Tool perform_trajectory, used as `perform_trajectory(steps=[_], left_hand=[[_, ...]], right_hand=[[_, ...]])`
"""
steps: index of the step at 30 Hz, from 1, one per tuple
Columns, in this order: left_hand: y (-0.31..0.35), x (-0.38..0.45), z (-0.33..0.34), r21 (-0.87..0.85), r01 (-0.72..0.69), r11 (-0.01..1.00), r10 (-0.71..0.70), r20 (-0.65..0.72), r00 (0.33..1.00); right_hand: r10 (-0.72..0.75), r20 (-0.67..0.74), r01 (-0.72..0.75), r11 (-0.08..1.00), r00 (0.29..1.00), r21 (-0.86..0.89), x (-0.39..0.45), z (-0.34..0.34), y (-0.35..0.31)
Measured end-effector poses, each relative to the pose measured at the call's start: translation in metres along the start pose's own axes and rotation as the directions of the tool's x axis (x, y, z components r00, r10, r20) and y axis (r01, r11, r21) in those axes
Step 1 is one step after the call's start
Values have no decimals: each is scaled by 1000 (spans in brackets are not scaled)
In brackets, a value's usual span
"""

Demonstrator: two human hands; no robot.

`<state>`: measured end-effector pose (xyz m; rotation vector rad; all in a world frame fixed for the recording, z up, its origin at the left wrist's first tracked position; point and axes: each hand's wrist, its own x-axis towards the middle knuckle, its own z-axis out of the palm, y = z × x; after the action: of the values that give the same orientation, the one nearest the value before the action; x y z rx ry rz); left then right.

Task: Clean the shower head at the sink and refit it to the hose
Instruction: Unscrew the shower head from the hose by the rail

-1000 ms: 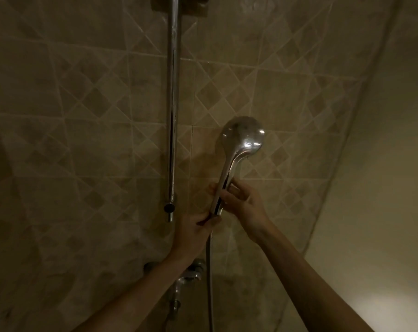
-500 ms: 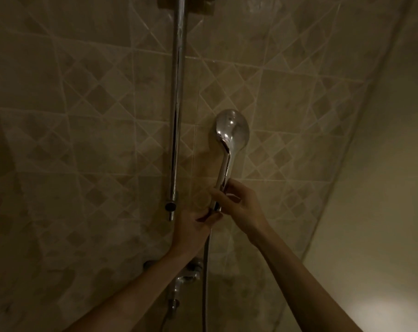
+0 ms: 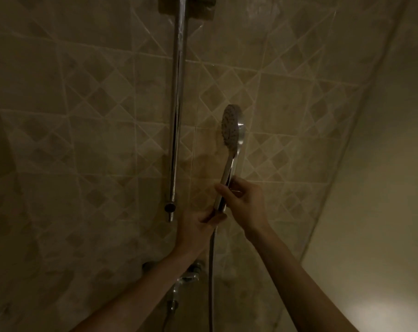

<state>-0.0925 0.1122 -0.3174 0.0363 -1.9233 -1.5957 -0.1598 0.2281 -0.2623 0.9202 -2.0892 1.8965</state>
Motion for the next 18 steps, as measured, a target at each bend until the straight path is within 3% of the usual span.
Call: perform_trajectory(steps=[2,3,7,8,12,18], left_hand=[[1,0,-1,-6,5,1000,-5,12,1000],[1,1,-1,-7,8,1000,-8,17,1000],[-1,1,0,-23,30,999,-30,5,1000],[-1,0,1,-18,36,999,-35,21,999],[1,-1,2,-50,48,998,-44,83,996],[9,11,-3,-163,147,976,-108,231,967]], right_hand=[[56,135,-87,967,989,241,-1,-8,-4],[60,166,-103,959,984,264,-1,-10,-5],[-20,-18,17,988,1000,-156,-2,-3,-11],[-17,-47,8,984,999,-177,-2,-2,-12],[42,74,-52,989,996,139,-2,-13,-20],[-55,90,38,982,994,183,2,-20,-30]])
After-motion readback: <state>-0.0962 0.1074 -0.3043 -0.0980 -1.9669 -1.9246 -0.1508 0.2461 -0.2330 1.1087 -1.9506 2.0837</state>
